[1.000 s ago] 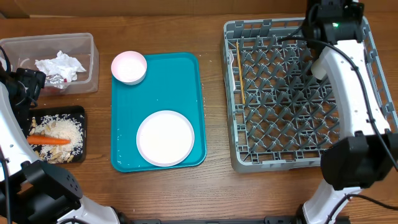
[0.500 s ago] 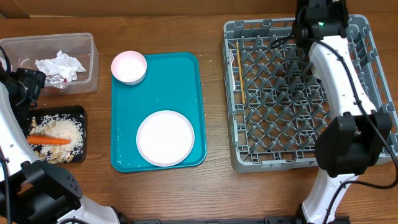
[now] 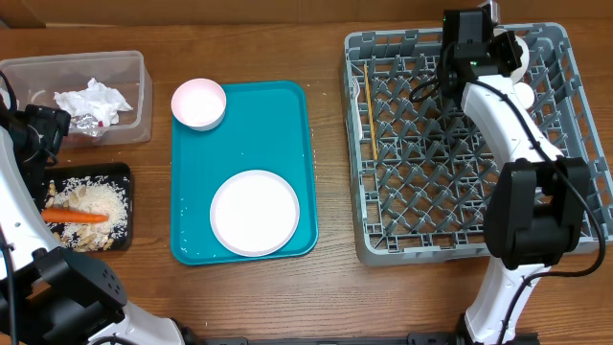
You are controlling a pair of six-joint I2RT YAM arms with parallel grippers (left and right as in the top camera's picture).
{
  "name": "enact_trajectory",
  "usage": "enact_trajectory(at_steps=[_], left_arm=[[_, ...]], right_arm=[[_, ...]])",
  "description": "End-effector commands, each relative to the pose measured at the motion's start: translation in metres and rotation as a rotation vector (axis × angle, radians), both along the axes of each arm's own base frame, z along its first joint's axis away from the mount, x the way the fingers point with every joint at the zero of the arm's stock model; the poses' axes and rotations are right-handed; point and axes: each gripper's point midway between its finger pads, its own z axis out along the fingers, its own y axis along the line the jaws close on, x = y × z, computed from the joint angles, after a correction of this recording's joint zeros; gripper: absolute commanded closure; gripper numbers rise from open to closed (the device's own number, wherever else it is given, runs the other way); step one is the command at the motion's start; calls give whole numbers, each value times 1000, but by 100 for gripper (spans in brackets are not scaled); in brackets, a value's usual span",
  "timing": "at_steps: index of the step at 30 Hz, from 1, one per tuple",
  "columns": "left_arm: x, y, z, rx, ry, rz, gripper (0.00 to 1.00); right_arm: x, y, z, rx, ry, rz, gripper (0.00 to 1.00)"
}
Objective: Sort waste into correct bins and load items into the dishwasher rack
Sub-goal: 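Carry the white bowl into the rack and release it near the top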
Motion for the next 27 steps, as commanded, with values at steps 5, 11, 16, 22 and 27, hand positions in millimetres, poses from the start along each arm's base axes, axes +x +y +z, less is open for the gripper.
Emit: enact_trajectory(at_steps=[5,11,16,22,27], left_arm=[[-1,1,0,8,6,14,0],[-1,1,0,8,6,14,0],[-1,1,0,8,6,14,0],[-1,1,0,8,6,14,0],[-1,1,0,8,6,14,0]], right_arm=[[0,17,3,-47,5,11,96],[4,48,2,-48,13,69,96],[3,58,0,-49,26,88,96],[-3,57,-9,-58,75,86,96],[-4,59,-9,-58,75,88,96]])
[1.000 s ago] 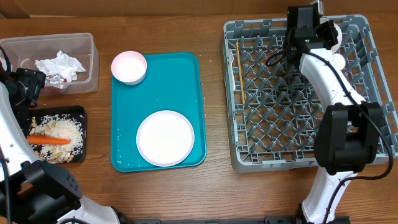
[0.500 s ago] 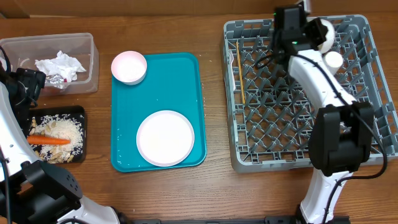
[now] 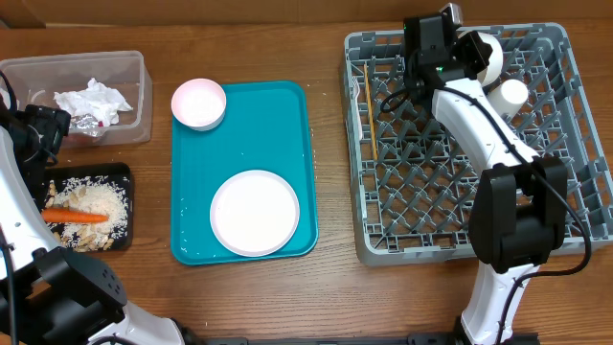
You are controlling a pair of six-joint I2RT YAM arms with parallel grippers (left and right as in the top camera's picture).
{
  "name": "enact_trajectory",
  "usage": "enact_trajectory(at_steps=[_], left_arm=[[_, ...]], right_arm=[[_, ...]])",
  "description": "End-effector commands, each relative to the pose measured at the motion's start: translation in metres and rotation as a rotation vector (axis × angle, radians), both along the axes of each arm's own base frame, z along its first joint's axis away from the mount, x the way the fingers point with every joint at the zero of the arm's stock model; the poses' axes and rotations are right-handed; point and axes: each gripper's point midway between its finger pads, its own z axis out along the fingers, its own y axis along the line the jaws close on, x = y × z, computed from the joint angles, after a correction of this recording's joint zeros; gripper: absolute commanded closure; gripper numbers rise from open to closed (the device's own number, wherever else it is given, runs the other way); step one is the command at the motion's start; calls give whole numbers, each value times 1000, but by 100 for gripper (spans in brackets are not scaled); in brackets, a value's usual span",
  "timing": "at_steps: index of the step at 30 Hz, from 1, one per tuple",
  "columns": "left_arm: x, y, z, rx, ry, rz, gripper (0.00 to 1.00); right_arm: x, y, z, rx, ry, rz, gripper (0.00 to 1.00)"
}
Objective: Sort waste into correct bins and load items into the dishwasher rack
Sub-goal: 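Carry the white bowl into the rack and release it near the top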
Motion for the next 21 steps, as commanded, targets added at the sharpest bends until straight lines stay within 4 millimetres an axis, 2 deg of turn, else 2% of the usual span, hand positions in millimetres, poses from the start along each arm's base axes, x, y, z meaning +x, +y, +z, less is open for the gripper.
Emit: enact_trajectory(at_steps=[1,5,13,17,18,19,21], left_arm=[[-1,1,0,8,6,14,0],[-1,1,0,8,6,14,0],[-1,1,0,8,6,14,0],[-1,1,0,8,6,14,0],[-1,1,0,8,6,14,0],[-1,1,0,8,6,14,0],[-1,1,0,8,6,15,0]], right_arm=[[-3,1,-10,3,21,2,96],[-2,7,-10,3,20,14,96],[1,55,-9,5,13,106,95],[0,68,-10,3,20,132,94],[0,71,-10,3,20,138,91],[-1,74,-10,8,12,140,84],[-2,84,-7,35,-47,129,63]])
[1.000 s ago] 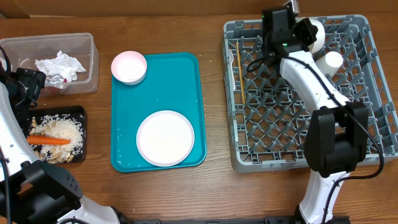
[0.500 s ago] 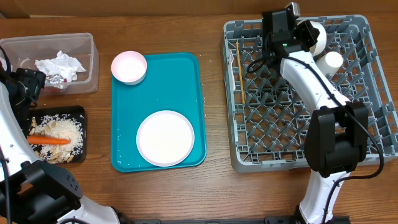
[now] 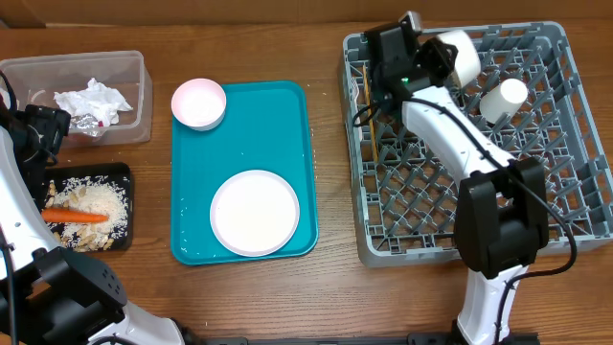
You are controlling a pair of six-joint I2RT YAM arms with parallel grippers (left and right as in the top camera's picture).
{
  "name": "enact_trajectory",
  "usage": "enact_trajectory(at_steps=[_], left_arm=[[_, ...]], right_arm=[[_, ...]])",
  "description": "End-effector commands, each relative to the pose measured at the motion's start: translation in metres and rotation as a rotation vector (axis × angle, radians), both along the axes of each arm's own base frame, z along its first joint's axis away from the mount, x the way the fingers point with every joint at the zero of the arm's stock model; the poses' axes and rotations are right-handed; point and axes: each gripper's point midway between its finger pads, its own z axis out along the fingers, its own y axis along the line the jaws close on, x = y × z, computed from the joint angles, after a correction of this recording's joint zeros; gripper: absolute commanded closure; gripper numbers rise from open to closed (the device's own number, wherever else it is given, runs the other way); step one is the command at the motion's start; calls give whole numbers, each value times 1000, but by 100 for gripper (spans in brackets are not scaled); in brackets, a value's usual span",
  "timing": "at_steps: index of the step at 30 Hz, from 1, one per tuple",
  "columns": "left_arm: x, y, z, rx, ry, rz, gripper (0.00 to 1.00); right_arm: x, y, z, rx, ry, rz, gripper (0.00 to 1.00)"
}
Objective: Sort waste into correct bins and load items into the dishwasher rack
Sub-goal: 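Carry the white bowl into the rack and release it near the top, then move the right gripper back over the tray to the pink bowl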
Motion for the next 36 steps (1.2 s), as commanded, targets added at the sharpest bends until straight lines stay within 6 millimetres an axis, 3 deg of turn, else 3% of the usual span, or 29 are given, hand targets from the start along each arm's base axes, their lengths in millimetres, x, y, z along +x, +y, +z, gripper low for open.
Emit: enact_trajectory(at_steps=[1,5,8,10,14,19,20,21,25,27,31,36], left_arm=[[-1,1,0,8,6,14,0],[-1,1,0,8,6,14,0],[-1,1,0,8,6,14,0],[-1,1,0,8,6,14,0],[-1,1,0,8,6,15,0],[-1,1,0,8,6,14,0],[-1,1,0,8,6,14,0],[-1,1,0,8,6,14,0],[-1,1,0,8,6,14,0],[-1,1,0,8,6,14,0],[-1,1,0,8,6,15,0],[-1,1,0,8,6,15,0]], right_arm=[[-2,18,0,51,-80,-8,59],[-4,31,0,103,-138,-14,51],[-9,42,-1,216,-179,-13,36],[-15,58,-9,386,-119,26,26],[-31,99,-9,765,40,118,19],[-52,151,41,1112,128,260,12],[-58,165,53,1181,149,304,5],[-73,200,76,1332,214,428,0],[-95,258,116,1564,310,704,0],[-93,274,122,1609,304,773,0],[-62,293,104,1658,171,623,0],[-48,340,53,1592,165,624,2]])
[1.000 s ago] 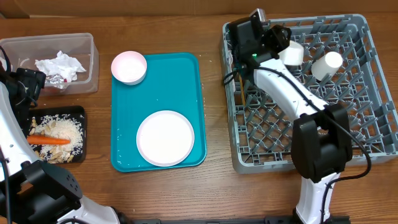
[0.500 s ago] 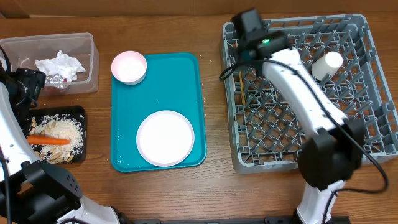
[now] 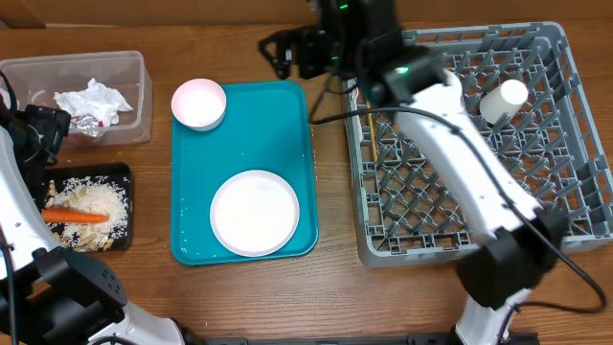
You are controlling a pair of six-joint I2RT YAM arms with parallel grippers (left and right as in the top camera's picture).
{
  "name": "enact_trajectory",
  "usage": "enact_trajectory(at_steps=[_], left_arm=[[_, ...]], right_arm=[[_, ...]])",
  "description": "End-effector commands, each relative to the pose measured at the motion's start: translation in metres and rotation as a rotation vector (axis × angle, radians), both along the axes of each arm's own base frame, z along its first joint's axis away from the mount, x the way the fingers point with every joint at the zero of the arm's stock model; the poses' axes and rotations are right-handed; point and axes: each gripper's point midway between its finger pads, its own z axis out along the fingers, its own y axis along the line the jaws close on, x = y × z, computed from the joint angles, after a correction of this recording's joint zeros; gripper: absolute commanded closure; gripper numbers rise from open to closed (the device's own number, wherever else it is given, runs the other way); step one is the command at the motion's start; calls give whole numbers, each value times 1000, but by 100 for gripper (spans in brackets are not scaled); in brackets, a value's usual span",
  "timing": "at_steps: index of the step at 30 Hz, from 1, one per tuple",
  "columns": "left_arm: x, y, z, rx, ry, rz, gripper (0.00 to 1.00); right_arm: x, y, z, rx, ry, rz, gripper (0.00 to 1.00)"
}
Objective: Sort waste into correct bins and load items into the dishwasher rack
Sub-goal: 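Move the right gripper back over the tray to the pink bowl, then close the right gripper on the pink bowl's rim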
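Note:
A white bowl [image 3: 198, 103] sits at the far left corner of the teal tray [image 3: 287, 115], and a white plate [image 3: 255, 212] lies on the tray's near half. A white cup [image 3: 505, 96] lies in the grey dishwasher rack [image 3: 536, 235], with chopsticks [image 3: 371, 139] along the rack's left side. My right gripper [image 3: 275, 53] reaches left past the rack to the tray's far edge, right of the bowl, and looks open and empty. My left gripper [image 3: 43, 129] hangs at the left table edge between the two bins; its fingers are not distinguishable.
A clear bin [image 3: 134, 96] at the far left holds crumpled paper [image 3: 91, 99] and foil. In front of it a black tray [image 3: 120, 172] holds rice and a carrot [image 3: 75, 217]. The right arm spans the rack's far left corner.
My right gripper has moved from above the rack's far left corner to beyond the rack, over the teal tray's far edge near the bowl. Nothing else has moved.
My right gripper was at the white cup in the rack's far right part. Then the cup lay free in the rack and the gripper stood further left. It was over the rack's far left corner, and now it is over the tray. The left arm stayed still.

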Motion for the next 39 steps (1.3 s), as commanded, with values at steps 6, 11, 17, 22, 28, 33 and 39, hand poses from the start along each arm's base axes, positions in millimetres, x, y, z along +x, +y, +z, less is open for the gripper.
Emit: enact_trajectory(at_steps=[6,11,17,22,28,33,39], left_arm=[[-1,1,0,8,6,15,0],[-1,1,0,8,5,15,0],[-1,1,0,8,5,14,0],[-1,1,0,8,6,15,0],[-1,1,0,8,6,15,0],[-1,1,0,8,6,14,0],[-1,1,0,8,6,15,0]], right_arm=[[6,87,-123,-16,148,-32,13],[5,122,-169,36,193,-33,18],[11,133,-191,34,169,-73,23],[21,123,-204,-16,136,-167,27],[26,124,-223,-13,150,-187,27],[26,126,-231,-8,154,-186,27],[26,126,-231,-7,153,-186,31]])
